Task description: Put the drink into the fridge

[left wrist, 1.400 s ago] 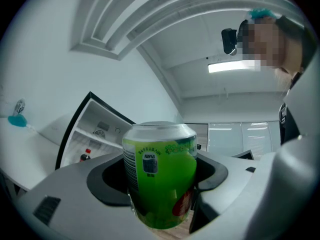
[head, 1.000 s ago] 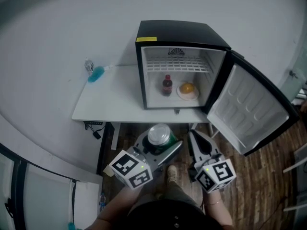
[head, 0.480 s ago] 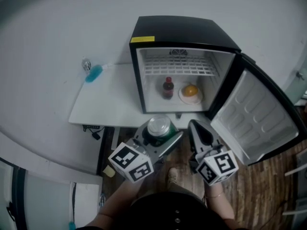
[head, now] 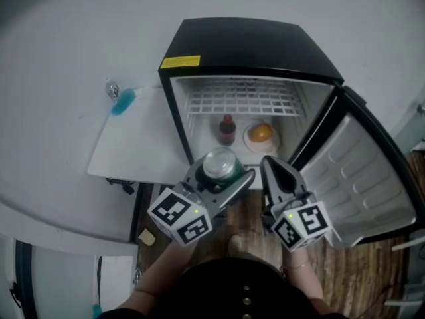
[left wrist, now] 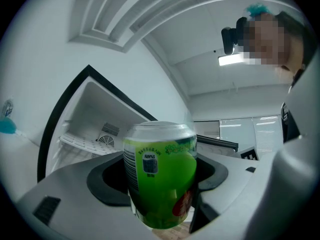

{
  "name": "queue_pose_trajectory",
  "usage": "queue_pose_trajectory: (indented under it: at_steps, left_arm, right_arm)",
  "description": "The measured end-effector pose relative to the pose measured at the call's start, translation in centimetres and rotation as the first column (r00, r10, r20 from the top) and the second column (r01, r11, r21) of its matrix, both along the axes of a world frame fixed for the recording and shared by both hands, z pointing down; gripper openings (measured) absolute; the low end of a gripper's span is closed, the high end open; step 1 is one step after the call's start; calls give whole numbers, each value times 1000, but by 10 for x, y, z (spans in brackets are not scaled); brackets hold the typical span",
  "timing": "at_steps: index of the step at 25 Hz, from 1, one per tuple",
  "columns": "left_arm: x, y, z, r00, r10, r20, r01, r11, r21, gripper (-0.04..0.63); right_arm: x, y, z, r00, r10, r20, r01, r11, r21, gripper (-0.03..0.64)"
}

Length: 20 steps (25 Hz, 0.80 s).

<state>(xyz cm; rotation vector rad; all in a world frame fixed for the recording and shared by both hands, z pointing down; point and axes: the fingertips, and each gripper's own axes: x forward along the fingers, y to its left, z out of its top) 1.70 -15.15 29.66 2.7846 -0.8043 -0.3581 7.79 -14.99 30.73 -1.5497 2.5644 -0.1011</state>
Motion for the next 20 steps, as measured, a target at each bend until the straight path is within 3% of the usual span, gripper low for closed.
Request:
queue_pose_trajectory:
  at_steps: [20]
  left_arm:
    - [27,-64,11,996,-88,12,88,996,-26,347]
  right_arm:
    - [29,-65,15,997,-79,1,79,996,-34,9]
